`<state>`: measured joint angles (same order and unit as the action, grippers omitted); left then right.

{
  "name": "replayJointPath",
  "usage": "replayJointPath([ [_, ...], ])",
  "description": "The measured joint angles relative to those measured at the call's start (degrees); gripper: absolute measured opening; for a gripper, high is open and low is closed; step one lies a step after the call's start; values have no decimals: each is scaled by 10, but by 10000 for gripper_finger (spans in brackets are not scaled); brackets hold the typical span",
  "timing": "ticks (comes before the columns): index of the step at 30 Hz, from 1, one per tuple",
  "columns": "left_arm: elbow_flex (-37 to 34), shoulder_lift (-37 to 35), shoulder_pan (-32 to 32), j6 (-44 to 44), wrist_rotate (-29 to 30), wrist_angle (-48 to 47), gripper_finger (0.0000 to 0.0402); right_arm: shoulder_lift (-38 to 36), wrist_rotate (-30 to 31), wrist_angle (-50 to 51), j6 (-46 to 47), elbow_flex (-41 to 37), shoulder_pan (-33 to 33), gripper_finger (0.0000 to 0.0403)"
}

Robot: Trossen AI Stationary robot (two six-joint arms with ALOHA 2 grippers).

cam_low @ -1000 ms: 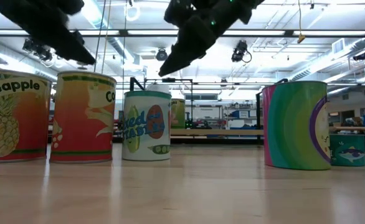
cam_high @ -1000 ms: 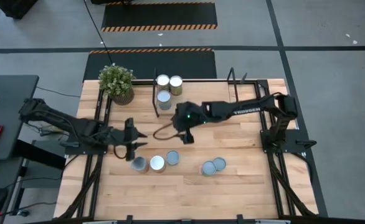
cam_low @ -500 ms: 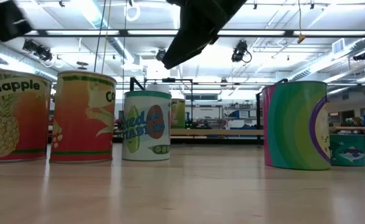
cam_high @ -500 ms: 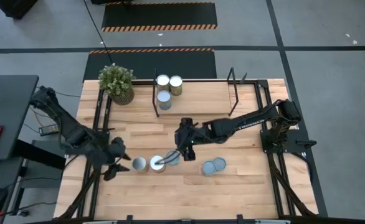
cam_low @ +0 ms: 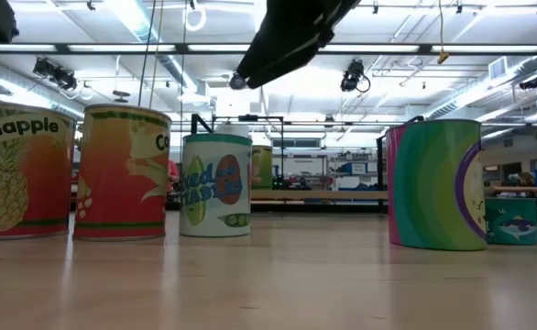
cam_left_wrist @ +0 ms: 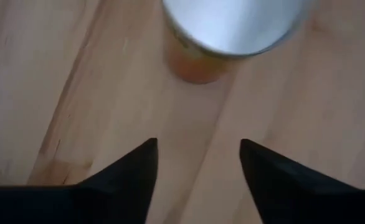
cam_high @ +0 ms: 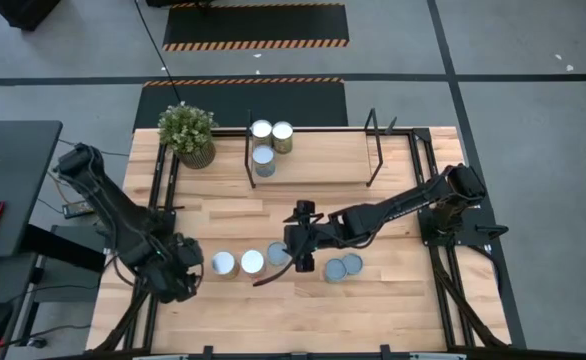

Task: Pick and place cans onto a shelf
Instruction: Put the left orange can on the shelf

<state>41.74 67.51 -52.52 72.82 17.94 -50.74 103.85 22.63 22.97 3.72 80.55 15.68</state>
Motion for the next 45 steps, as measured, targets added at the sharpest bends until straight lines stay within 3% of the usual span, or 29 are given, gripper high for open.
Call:
replayJointPath([
  [7, 0, 66, 17, -39, 1, 66, 348, 0, 4, 3, 15, 0, 11, 373],
  [13, 0, 100, 40, -32, 48, 97, 389, 0, 5, 3, 22, 0, 11, 373],
  [28, 0, 110, 116, -135, 57, 162, 386, 0, 5, 6, 21, 0, 11, 373],
  [37, 0, 106, 154, -162, 29, 162, 312, 0, 10, 38, 28, 0, 19, 373],
  [45, 61, 85, 212, -234, 12, 36, 311, 0, 39, 76, 27, 0, 34, 373],
])
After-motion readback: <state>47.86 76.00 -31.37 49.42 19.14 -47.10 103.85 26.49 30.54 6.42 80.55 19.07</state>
